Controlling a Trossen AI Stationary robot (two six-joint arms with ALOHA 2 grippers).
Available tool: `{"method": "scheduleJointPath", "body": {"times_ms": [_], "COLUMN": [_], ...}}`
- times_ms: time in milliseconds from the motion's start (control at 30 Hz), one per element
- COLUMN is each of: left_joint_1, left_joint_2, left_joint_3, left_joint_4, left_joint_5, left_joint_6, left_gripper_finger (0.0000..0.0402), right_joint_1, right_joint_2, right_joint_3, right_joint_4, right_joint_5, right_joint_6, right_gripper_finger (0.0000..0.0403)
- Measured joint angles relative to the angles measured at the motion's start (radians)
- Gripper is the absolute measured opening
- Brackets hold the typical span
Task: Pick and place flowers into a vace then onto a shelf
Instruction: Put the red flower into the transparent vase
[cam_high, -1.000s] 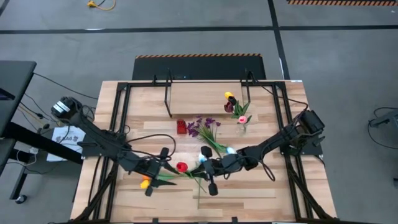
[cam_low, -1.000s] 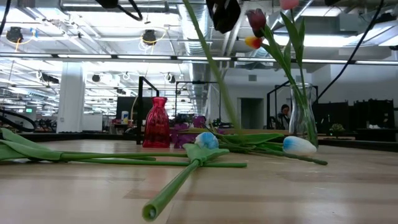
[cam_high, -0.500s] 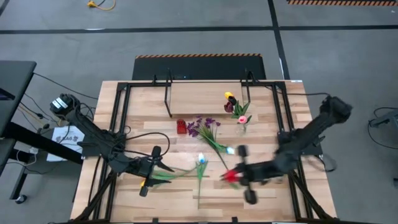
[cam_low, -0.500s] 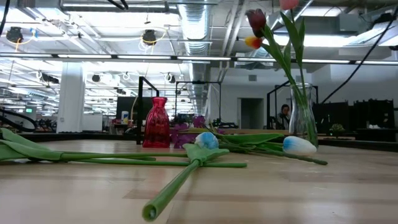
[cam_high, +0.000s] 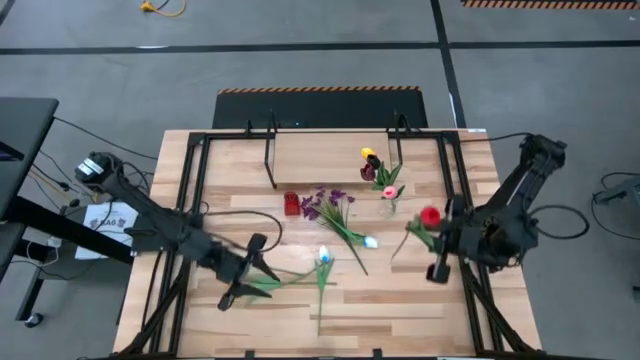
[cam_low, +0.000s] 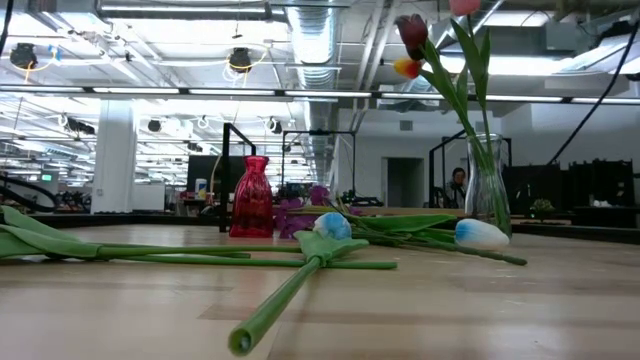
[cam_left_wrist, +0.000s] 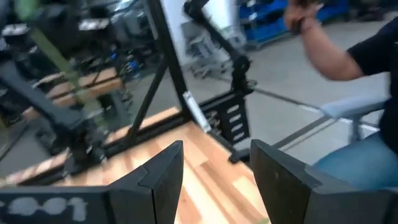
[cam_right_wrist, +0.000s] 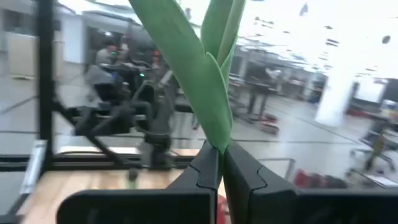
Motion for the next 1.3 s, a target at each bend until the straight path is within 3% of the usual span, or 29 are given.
{"method": "scheduleJointPath", "body": {"times_ms": [167, 267, 367, 533, 800, 1000, 1300], "left_joint_1": [0.241, 0.358, 0.392, 0.369, 0.333, 0.333, 0.332], "left_joint_2": [-0.091, -0.127, -0.136, -0.113, -0.102, -0.102, -0.102], "left_joint_3": [0.000, 0.000, 0.000, 0.000, 0.000, 0.000, 0.000], "left_joint_4": [-0.130, -0.182, -0.172, -0.156, -0.155, -0.167, -0.191], "left_joint_5": [0.319, 0.408, 0.460, 0.441, 0.269, 0.189, 0.195], "left_joint_6": [-0.072, -0.144, -0.172, -0.172, -0.214, -0.213, -0.214], "left_gripper_finger": [0.0177, 0.0177, 0.0177, 0.0177, 0.0177, 0.0177, 0.0177], "right_joint_1": [-0.047, -0.070, -0.088, -0.123, -0.205, -0.322, -0.462], "right_joint_2": [-0.089, -0.138, -0.201, -0.350, -0.549, -0.556, -0.491], "right_joint_3": [-0.039, -0.061, -0.096, -0.178, -0.290, -0.326, -0.326], "right_joint_4": [-0.023, -0.024, -0.029, -0.051, -0.052, -0.080, -0.124], "right_joint_5": [0.028, 0.073, 0.075, 0.067, -0.016, -0.011, -0.094], "right_joint_6": [-0.009, -0.036, -0.099, -0.157, -0.151, -0.105, -0.009], "right_gripper_finger": [0.0000, 0.0000, 0.0000, 0.0000, 0.0000, 0.0000, 0.0000]}}
